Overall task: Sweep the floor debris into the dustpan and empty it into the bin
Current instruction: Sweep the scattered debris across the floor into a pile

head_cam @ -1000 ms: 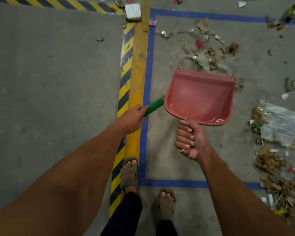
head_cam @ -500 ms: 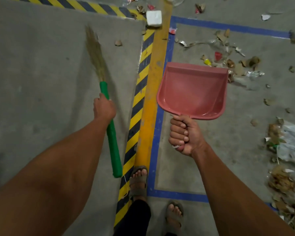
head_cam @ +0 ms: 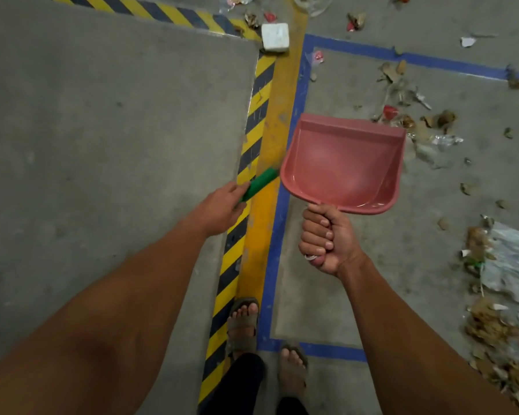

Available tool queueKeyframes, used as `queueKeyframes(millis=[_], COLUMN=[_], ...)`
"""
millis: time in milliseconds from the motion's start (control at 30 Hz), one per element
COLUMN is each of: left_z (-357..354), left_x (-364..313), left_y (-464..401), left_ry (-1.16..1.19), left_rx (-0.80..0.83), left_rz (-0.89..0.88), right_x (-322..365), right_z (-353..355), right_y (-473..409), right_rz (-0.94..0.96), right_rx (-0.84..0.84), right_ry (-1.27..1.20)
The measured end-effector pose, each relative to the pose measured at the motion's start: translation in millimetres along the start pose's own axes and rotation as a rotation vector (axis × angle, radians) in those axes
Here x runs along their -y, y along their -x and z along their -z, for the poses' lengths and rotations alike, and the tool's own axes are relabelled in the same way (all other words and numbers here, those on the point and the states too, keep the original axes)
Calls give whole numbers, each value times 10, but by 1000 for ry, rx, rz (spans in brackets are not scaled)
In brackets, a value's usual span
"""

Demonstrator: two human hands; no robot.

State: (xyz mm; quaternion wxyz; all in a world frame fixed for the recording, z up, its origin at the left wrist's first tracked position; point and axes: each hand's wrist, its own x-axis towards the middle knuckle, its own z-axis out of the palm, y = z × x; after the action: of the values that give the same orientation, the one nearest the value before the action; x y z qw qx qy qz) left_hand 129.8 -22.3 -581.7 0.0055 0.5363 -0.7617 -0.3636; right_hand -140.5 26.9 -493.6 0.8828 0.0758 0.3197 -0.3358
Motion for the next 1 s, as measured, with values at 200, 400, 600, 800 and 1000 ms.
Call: queueKeyframes(millis=[200, 400, 600, 800, 1000], left_z=[132, 115, -268, -563, -419], left_x=[-135, -101, -391, -1188, -1483], left_y=[2, -589, -1105, -1470, -1628], left_ry=[65, 136, -30, -38, -105], left_rx=[-368, -325, 4, 301, 384], left_rz=[390, 725, 435, 95, -152], right_x=[208, 491, 833, 1151, 1379], right_z=[20, 230, 496, 681, 619], right_y=[106, 144, 237, 441, 515], right_rz=[38, 50, 75, 124, 171], right_rx=[11, 13, -27, -81, -121], right_ry=[-37, -45, -78, -106, -121])
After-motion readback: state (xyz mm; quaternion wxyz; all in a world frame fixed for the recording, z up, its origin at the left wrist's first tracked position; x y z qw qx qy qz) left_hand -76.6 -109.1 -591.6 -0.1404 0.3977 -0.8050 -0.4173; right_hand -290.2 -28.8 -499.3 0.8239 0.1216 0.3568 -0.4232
